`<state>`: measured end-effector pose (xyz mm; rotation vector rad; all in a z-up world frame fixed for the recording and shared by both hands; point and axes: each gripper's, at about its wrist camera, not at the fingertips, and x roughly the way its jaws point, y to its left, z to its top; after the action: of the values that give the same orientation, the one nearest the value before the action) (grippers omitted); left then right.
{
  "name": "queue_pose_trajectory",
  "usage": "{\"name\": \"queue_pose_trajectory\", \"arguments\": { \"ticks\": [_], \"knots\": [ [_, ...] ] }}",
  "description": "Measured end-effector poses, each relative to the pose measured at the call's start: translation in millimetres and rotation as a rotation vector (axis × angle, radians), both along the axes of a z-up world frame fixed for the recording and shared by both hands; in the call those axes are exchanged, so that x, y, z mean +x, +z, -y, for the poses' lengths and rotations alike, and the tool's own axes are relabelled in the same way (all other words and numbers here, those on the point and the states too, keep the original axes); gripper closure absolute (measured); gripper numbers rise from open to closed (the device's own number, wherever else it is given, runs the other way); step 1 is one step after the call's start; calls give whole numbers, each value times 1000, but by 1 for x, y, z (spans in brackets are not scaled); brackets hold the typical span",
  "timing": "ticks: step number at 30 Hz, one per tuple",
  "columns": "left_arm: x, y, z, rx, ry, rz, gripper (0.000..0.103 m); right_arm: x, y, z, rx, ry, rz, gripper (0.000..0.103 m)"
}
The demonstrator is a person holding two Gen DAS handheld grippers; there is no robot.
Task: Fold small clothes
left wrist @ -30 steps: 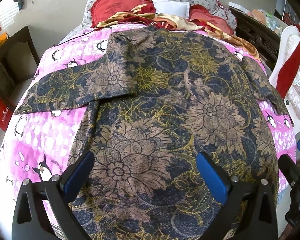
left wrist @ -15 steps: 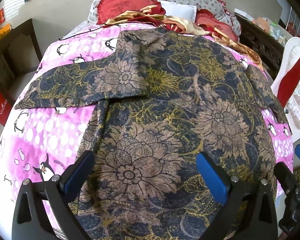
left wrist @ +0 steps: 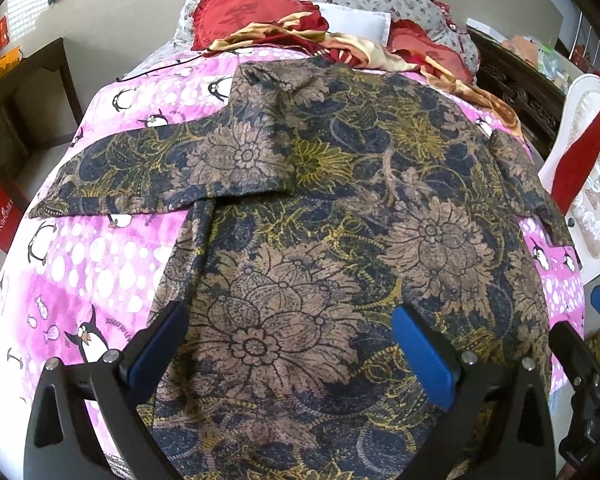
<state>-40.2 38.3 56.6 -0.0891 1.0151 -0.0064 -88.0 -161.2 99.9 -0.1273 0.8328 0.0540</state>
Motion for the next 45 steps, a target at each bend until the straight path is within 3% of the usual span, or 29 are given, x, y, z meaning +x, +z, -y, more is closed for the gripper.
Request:
{"name": "queue_pose_trajectory", "arguments": {
  "ticks": [17,30,40,45],
  "knots": [
    [-4,7,19,56,-23,8,0,-4,7,8,38,-7,27,24],
    [4,2,27,86,-28,-2,0,16,7,18,58,-18,44,24],
    [24,-14,21,107,-22,-19,0,37,-9,16,38,-13,37,24],
    [54,-25,16,168,-30,8,0,64,-30,16,-6,-27,26,24]
  ]
}}
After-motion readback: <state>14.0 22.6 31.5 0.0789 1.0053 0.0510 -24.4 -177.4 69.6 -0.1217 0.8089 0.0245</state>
